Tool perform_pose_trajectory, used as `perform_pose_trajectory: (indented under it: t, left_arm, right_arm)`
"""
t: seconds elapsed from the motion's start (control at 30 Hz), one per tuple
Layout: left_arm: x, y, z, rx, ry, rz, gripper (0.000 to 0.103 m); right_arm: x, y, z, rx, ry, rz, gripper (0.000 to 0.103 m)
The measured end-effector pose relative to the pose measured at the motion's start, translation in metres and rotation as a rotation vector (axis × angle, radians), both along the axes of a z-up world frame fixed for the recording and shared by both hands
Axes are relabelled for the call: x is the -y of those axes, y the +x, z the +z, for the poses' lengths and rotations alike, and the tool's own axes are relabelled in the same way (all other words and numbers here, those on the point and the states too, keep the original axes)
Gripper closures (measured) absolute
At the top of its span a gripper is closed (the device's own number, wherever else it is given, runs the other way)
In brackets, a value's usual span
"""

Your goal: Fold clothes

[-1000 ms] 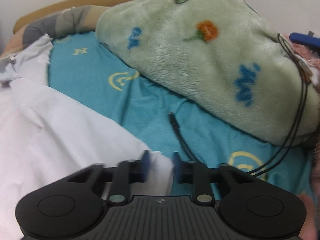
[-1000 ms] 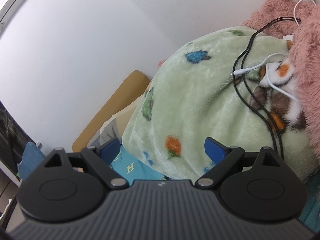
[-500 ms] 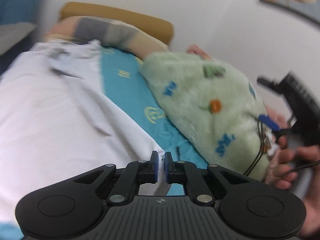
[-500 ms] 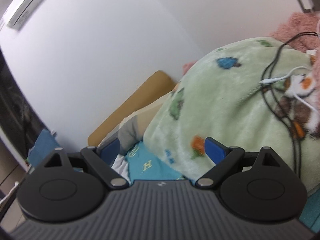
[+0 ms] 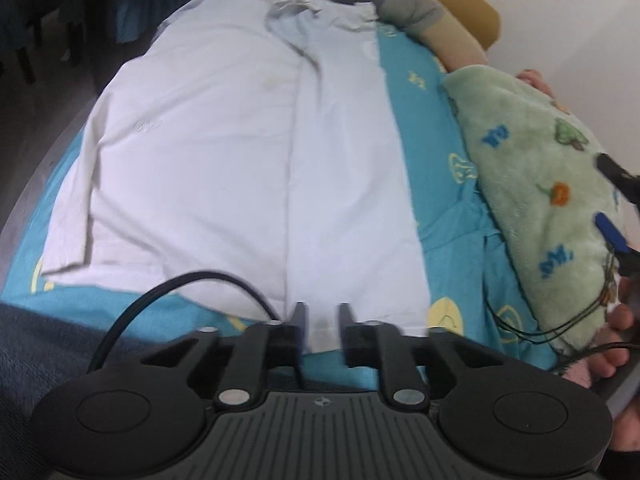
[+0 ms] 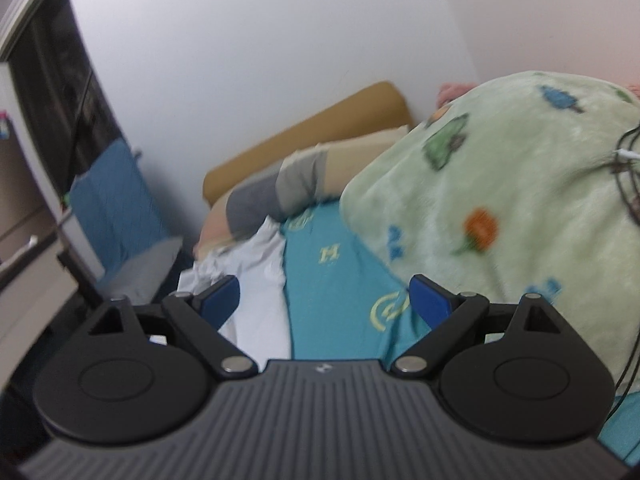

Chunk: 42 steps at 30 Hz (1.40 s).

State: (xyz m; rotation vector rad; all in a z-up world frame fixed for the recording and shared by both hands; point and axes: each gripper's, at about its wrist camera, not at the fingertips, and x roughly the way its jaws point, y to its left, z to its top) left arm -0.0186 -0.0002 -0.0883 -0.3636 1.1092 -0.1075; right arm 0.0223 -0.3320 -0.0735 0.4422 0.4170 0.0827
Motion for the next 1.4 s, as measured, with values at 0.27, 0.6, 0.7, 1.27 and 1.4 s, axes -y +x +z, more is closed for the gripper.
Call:
perform_pose_trajectory:
  t: [0.27,0.6,0.7,1.27,1.4]
  left_arm:
    - [0.006,0.034,-0.015,0.005,0.061,-0.002,0.045]
    - [0.006,0.074,-0.063,-0.044,0.068,-0.016,0.067]
    - [0.006,0.074,-0.067,-0.044,0.048,-0.026,0.073]
    - [-0.024,0.067,-0.048,-0.032,0.056,0.058,0.101]
    - [-0.012,0.071,-0.044,-0.002,0.103,0.026,0.085]
  right_arm:
    - [-0.024,0.009,-0.007,-0.030,-0.050,0.060,0.010]
    - [-0.039,0.022,-0.020,-0.059,-0.037,0.095,0.010]
    - [-0.044,0.026,-0.022,-0.067,-0.036,0.105,0.010]
    - [-0.058,0.033,-0.027,-0.091,-0.051,0.127,0.010]
    - [-0.059,0.031,-0.026,-0.078,-0.054,0.130,0.010]
